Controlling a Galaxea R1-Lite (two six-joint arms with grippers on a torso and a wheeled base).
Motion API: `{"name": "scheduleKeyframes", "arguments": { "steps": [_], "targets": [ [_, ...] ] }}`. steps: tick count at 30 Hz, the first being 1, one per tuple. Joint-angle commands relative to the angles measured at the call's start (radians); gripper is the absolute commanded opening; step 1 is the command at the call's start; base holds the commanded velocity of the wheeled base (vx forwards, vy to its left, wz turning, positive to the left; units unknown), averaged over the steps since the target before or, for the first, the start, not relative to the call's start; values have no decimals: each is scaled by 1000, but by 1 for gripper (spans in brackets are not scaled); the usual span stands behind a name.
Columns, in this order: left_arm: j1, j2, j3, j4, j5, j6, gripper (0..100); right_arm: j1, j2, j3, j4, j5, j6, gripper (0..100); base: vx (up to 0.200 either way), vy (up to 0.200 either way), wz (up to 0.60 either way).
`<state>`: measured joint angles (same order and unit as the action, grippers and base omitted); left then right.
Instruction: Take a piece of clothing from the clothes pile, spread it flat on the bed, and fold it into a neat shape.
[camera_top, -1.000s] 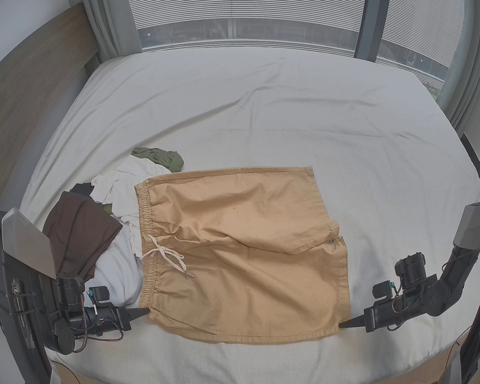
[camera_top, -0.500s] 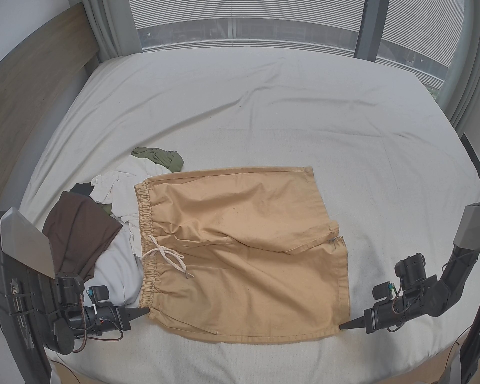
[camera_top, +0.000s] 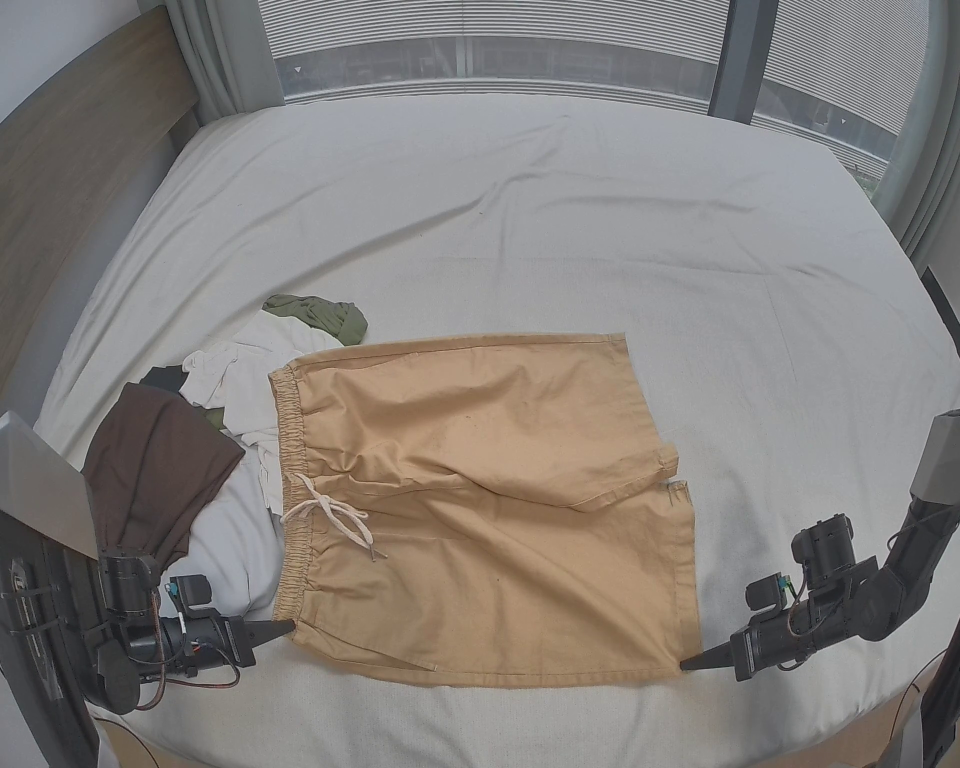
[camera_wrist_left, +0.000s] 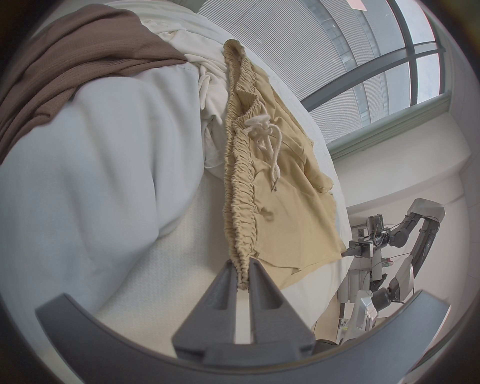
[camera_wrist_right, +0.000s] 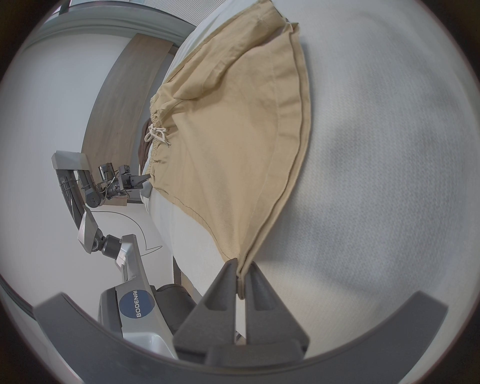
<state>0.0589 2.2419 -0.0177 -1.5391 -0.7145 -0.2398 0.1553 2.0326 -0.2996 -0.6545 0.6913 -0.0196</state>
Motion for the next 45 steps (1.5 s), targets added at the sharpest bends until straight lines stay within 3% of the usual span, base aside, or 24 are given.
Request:
{"name": "scheduleKeyframes", "arguments": {
  "steps": [1,12,17,25,34,40,45],
  "targets": [
    [2,-41,18,-9,-39,-9,0,3,-69,4,-2,4,-10,0,0,0,0],
    [2,-205,-27,-10,-102,-159,0,3,-195,-7,-11,19,-5,0,0,0,0],
    [2,-231,-42,-10,-102,-193,0,-14,-218,-56,-20,60,13,0,0,0,0],
    [1,-300,-8,-7,-105,-228,0,-8,-247,-33,-73,62,36,0,0,0,0],
    [12,-301,16,33,-114,-223,0,26,-281,36,-63,62,23,0,0,0,0],
    [32,-304,16,163,-115,-113,0,56,-334,45,47,62,-20,0,0,0,0],
    [35,-308,16,163,-120,-95,0,49,-342,27,75,62,-39,0,0,0,0]
  ]
}}
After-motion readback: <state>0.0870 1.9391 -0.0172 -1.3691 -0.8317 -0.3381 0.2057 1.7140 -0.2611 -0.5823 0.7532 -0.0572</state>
